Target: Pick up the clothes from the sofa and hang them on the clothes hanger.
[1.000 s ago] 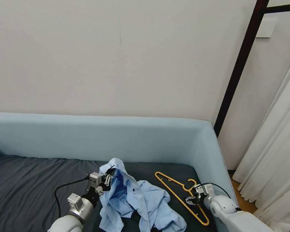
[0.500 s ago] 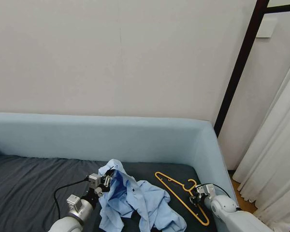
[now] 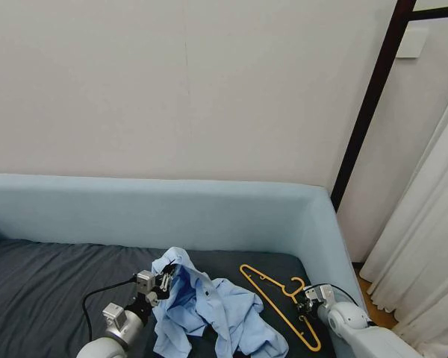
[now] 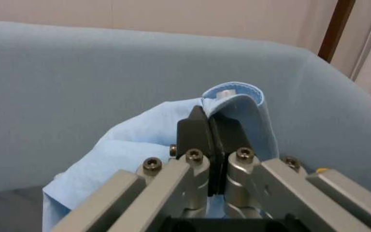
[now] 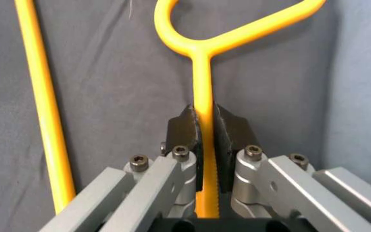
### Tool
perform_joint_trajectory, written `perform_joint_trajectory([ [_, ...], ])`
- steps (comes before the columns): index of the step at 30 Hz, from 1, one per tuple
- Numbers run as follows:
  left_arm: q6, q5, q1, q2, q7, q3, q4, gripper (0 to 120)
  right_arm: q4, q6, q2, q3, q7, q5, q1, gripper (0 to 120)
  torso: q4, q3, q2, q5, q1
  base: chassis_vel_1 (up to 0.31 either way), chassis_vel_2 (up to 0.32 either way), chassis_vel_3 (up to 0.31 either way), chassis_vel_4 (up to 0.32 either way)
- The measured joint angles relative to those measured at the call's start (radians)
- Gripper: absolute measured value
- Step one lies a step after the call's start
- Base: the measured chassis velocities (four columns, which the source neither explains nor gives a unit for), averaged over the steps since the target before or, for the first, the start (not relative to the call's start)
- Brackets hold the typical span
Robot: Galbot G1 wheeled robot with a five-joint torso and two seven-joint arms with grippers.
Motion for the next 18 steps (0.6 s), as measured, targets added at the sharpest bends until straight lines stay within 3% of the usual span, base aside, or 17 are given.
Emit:
perform_joint_trajectory([
  [6,0.006,0.0,-0.028,0.007,0.0,0.015,0.006,0,0.131,0.05,-0.081,0.0,0.031,-0.05,-0.041,4,0.0001,0.0,0.0,0.0001,0.0,0.0,0.0,0.0,0.0],
  [11,0.019,-0.007,-0.071,0.016,-0.001,0.031,0.014,0,0.269,0.141,-0.194,0.009,0.058,-0.142,-0.108,4,0.0,0.0,0.0,0.0002,0.0,0.0,0.0,0.0,0.0],
  [18,0.048,-0.046,-0.134,0.051,-0.01,0.072,0.011,0,0.476,0.212,-0.31,0.118,0.086,-0.226,-0.248,4,0.0001,0.0,0.0,0.0,0.0,0.0,0.0,0.0,0.0],
])
